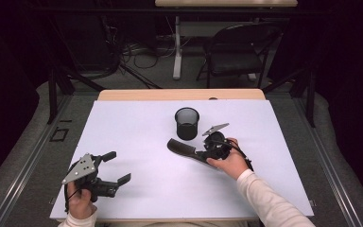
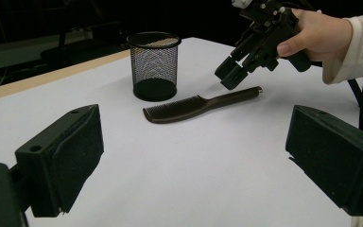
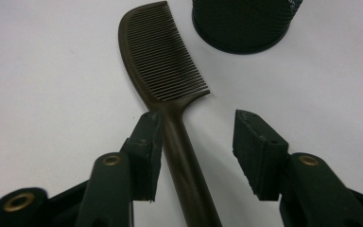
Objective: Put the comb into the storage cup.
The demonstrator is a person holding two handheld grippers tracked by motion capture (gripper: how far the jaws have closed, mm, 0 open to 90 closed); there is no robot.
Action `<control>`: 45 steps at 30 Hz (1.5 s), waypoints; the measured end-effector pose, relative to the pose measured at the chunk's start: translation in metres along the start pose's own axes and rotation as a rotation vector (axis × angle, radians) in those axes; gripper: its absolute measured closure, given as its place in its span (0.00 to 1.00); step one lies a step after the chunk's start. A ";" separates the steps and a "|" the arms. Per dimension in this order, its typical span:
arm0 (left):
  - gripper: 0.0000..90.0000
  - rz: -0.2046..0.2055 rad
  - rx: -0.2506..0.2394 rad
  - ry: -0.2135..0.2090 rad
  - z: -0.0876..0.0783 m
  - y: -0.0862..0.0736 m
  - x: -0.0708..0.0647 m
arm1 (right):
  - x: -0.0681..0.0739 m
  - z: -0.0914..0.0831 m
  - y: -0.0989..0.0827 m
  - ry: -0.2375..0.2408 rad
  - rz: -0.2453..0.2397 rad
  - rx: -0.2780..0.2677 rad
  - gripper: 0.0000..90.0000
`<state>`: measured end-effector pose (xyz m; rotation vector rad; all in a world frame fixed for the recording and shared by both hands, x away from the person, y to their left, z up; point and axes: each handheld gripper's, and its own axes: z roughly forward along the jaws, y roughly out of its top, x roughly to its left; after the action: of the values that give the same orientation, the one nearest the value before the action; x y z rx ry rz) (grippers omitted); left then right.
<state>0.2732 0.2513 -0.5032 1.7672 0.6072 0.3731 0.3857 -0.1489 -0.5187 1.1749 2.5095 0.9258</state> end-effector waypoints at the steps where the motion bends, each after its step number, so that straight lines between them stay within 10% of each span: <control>1: 0.06 0.000 0.000 0.001 0.000 0.000 0.000 | 0.000 -0.001 0.001 0.005 -0.006 -0.004 0.56; 14: 0.06 0.000 0.001 -0.001 0.000 0.000 0.000 | 0.000 -0.007 0.005 0.077 -0.018 -0.022 0.48; 34: 0.06 0.000 0.003 0.016 0.001 0.000 -0.001 | -0.004 -0.011 0.010 -0.013 -0.056 -0.001 0.01; 45: 0.06 0.000 0.003 0.015 0.001 0.000 -0.001 | -0.001 -0.015 0.012 0.011 -0.113 0.021 0.00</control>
<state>0.2730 0.2502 -0.5037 1.7692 0.6185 0.3858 0.3875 -0.1502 -0.4997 1.0250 2.5696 0.8818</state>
